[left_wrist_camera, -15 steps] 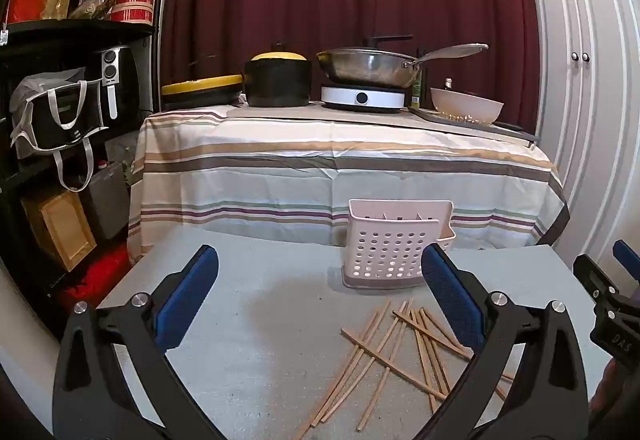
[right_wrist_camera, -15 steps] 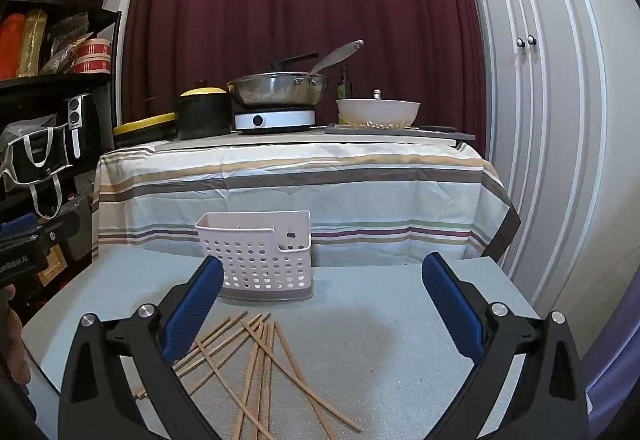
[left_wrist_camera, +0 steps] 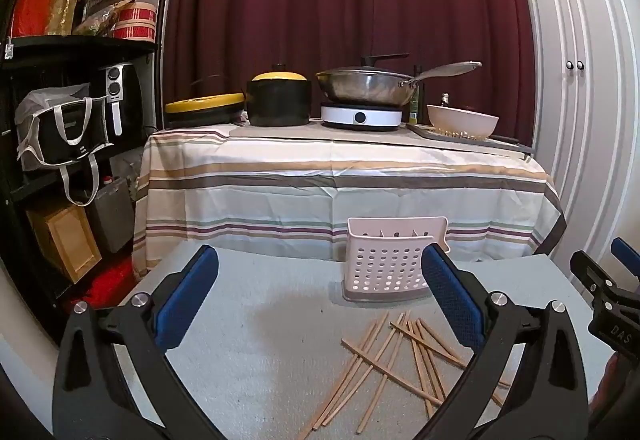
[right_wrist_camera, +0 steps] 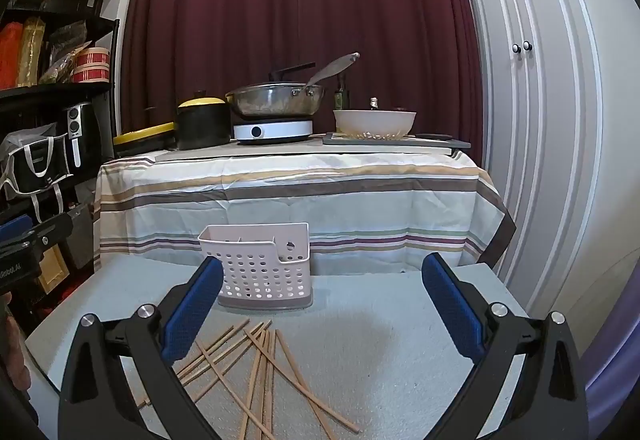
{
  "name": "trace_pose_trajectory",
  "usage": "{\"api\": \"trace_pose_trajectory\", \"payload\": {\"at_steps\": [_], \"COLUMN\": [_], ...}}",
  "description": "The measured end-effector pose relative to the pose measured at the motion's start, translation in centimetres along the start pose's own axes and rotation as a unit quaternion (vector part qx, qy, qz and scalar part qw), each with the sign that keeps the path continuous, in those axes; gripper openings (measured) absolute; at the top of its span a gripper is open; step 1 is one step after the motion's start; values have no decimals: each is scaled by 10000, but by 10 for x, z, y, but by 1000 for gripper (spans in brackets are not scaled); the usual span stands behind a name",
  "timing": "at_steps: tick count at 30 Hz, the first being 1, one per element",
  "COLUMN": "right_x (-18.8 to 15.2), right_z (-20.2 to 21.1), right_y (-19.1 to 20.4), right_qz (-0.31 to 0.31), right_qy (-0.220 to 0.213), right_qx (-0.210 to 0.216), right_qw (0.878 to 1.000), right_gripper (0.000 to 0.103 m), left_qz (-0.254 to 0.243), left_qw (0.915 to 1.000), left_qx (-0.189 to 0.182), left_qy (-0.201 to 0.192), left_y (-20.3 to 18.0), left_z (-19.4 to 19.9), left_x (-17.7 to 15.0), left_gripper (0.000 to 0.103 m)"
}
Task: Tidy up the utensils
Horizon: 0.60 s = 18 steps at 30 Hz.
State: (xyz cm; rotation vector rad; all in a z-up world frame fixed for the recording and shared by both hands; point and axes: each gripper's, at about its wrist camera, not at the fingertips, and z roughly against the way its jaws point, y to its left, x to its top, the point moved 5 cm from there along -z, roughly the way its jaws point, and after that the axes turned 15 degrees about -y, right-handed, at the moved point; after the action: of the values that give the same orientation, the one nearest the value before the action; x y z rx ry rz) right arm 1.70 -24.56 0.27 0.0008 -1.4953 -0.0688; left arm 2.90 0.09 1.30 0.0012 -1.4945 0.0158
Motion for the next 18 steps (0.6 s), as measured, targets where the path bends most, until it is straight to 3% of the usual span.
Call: {"api": "trace_pose_trajectory", "payload": {"at_steps": [18], "right_x": [18], "right_z": [3], "right_y": [5], "right_qz": [-6], "right_qy": [-175], "right_qx": [65], "right_qw": [9998], "right_gripper": [97], "left_qz": [-8], "left_qw": [9999], "left_qx": [7], "left_qy": [-156], "left_y": [0], "left_z": [8], "left_x": [10], "left_gripper": [99]}}
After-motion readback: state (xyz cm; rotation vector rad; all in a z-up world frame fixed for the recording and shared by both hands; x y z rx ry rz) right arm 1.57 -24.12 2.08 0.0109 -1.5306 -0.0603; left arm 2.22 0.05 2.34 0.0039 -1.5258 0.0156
